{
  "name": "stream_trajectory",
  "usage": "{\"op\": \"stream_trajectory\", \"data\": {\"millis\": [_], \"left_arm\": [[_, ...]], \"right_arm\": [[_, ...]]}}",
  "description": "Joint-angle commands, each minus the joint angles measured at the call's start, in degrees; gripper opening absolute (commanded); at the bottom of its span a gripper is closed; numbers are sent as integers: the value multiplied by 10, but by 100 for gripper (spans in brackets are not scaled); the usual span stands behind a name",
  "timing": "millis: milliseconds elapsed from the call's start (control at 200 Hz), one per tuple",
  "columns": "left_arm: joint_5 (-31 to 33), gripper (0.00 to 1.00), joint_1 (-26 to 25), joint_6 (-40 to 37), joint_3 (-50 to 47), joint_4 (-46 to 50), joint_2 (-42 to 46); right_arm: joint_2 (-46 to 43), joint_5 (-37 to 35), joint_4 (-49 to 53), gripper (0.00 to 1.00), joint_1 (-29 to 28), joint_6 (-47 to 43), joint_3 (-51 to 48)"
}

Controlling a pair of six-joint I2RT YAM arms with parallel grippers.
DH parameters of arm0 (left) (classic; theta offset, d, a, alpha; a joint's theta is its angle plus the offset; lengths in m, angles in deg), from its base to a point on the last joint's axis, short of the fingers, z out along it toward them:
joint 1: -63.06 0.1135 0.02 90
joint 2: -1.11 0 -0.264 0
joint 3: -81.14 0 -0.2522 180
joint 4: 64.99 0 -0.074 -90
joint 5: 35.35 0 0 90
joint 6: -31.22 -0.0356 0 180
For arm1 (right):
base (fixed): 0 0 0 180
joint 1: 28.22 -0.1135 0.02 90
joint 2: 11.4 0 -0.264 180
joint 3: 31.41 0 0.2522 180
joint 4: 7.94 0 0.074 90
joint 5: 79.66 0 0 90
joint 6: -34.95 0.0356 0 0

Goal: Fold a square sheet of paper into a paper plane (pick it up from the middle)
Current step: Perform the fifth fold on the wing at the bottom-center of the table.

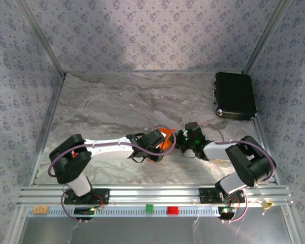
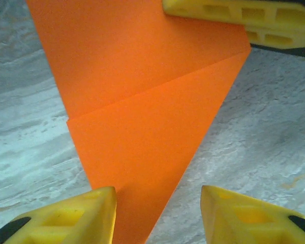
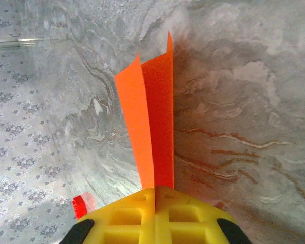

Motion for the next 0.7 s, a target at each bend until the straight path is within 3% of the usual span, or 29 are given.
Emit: {"op": "stream_trajectory", "data": {"millis": [0, 695], "left_arm": [[84, 47, -19, -32, 25, 41, -14], [145, 37, -53, -50, 62, 57, -81]], "right_arm": [[-7, -7, 13, 4, -4, 4, 14], [-4, 0, 3, 4, 1, 13, 11]]}}
